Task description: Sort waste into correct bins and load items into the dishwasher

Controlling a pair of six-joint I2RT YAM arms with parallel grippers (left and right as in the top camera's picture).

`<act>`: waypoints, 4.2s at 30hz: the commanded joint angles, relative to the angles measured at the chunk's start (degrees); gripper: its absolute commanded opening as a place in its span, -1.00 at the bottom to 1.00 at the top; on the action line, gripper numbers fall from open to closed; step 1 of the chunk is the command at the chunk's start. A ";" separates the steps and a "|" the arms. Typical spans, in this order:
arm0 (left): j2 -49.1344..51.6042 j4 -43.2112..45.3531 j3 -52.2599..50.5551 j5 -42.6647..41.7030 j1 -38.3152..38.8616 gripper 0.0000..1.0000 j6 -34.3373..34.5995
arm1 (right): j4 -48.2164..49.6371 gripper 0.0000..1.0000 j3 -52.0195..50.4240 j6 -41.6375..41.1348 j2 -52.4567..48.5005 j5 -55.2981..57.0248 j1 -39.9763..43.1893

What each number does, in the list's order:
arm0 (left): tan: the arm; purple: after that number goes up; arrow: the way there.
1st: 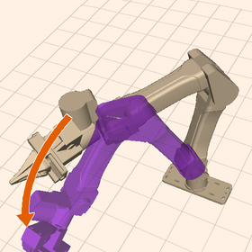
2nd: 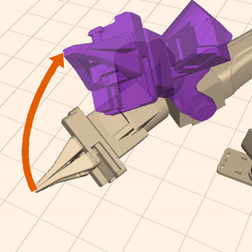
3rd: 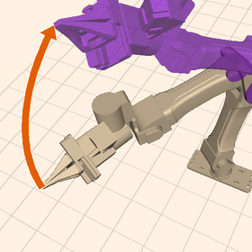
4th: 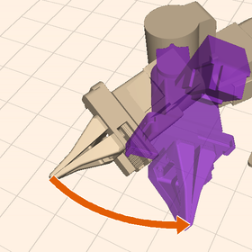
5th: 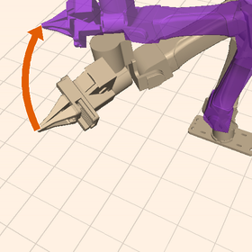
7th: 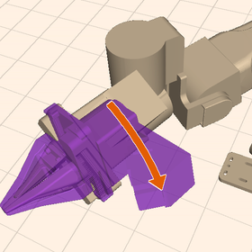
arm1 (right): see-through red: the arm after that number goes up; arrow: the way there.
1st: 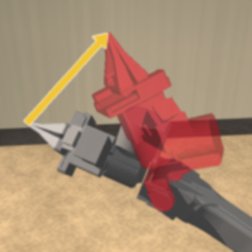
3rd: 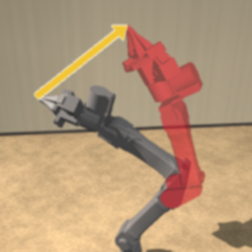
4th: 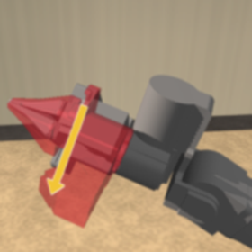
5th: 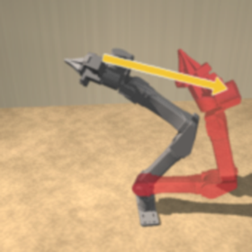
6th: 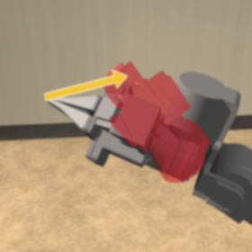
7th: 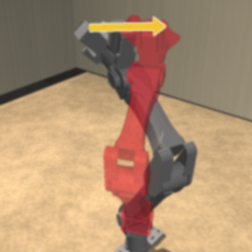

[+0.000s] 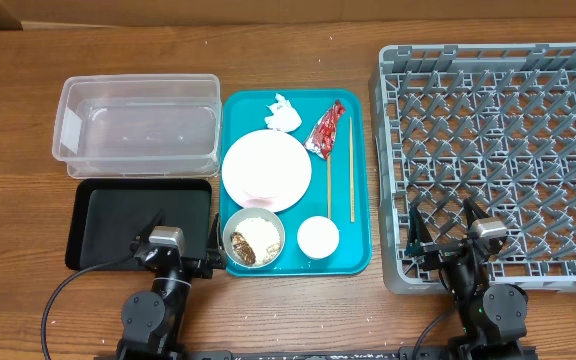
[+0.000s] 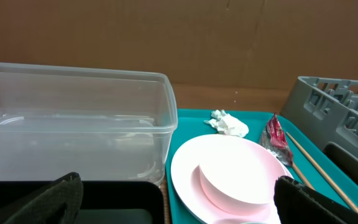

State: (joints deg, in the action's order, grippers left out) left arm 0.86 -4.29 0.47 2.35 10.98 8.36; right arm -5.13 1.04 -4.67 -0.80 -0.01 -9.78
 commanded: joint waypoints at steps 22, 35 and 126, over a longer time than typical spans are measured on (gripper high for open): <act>-0.48 0.15 -0.20 0.63 -0.48 0.99 -0.90 | 0.39 1.00 -0.59 0.02 0.63 -0.09 0.00; -0.48 0.17 -0.20 0.63 -0.46 1.00 -0.90 | 0.37 1.00 -0.59 -0.04 0.63 -0.90 0.00; 87.32 -46.62 78.44 -85.09 -2.45 -0.92 1.44 | -31.61 0.79 57.96 -14.95 -51.34 -58.86 8.04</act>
State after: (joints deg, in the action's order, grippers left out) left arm 88.01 -51.03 78.70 -56.23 10.85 13.26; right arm -42.70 57.23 -20.75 -51.77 -40.66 -1.48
